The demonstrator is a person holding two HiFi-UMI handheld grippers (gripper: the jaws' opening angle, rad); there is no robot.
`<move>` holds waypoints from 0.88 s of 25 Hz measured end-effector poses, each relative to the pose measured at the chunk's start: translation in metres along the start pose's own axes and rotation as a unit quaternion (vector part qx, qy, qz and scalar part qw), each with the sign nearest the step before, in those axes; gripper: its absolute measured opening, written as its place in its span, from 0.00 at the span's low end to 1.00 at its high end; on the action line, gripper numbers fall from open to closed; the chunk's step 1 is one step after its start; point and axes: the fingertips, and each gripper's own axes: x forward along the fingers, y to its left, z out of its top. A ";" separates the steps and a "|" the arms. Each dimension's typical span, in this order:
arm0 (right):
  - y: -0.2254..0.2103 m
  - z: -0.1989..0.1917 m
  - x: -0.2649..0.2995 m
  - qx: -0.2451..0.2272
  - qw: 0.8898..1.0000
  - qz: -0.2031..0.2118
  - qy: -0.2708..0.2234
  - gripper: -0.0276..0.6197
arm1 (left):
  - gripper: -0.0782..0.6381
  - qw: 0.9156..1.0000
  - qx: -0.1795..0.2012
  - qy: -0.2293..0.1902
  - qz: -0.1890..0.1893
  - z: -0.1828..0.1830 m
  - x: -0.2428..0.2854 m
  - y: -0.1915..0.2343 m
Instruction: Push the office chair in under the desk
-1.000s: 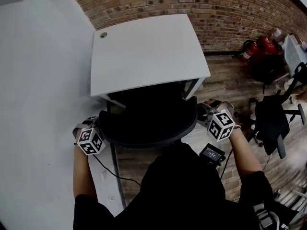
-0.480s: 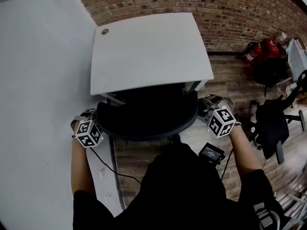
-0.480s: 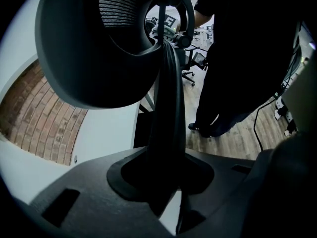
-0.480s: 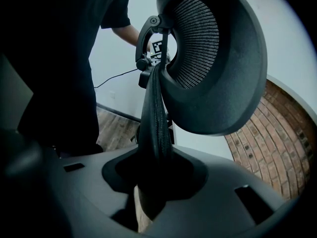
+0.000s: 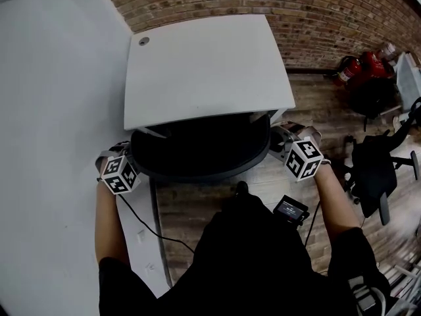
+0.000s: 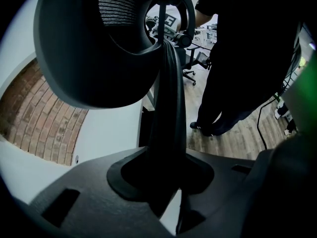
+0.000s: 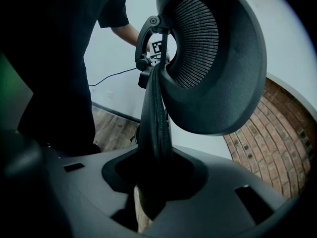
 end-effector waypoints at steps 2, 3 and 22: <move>-0.003 0.000 0.002 0.000 1.000 0.000 -0.001 0.21 | 0.28 1.000 0.000 0.002 -0.002 -0.001 0.001 0.003; -0.004 0.000 0.003 0.001 1.000 -0.001 -0.002 0.21 | 0.28 1.000 0.000 0.003 -0.003 -0.003 0.001 0.005; -0.018 0.001 0.012 0.000 1.000 0.000 -0.002 0.21 | 0.28 1.000 0.002 -0.001 -0.011 -0.008 0.006 0.018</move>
